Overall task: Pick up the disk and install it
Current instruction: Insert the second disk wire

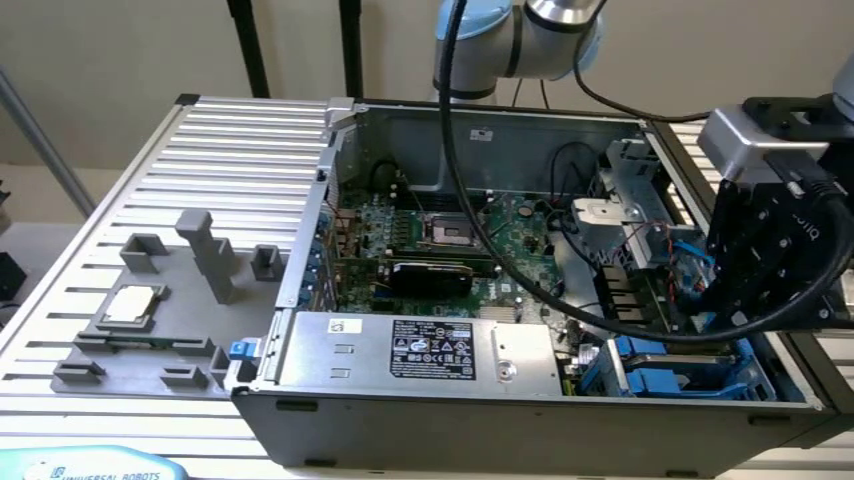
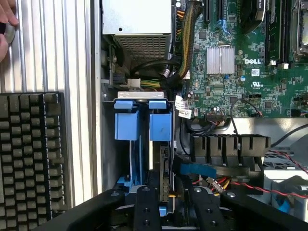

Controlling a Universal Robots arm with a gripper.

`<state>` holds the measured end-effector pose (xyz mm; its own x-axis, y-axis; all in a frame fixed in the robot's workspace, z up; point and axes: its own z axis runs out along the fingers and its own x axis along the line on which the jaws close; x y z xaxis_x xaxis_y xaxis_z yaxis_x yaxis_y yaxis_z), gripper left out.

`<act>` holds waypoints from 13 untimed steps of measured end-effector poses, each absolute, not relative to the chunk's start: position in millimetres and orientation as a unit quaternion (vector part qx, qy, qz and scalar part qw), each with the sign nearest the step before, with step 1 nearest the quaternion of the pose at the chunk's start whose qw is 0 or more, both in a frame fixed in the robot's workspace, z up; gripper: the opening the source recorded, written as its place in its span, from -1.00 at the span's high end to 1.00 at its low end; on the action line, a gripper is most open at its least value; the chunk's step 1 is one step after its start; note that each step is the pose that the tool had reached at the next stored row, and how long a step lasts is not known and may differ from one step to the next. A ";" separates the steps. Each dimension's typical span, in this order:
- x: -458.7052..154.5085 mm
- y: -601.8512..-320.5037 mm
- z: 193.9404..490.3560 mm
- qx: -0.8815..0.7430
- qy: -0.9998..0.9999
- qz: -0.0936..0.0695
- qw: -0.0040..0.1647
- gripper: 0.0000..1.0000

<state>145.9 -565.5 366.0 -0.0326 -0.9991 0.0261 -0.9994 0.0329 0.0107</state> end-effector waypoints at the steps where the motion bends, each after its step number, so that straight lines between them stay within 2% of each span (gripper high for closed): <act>1: 145.9 -565.5 369.8 0.695 -0.719 0.005 0.013 0.39; 5: 145.9 -565.3 382.3 0.695 -0.718 0.005 0.013 0.39; 13: 140.6 -565.2 381.8 0.695 -0.718 0.006 0.013 0.39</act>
<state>140.6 -565.2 381.8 -0.0325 -0.9991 0.0268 -0.9994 0.0328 0.0105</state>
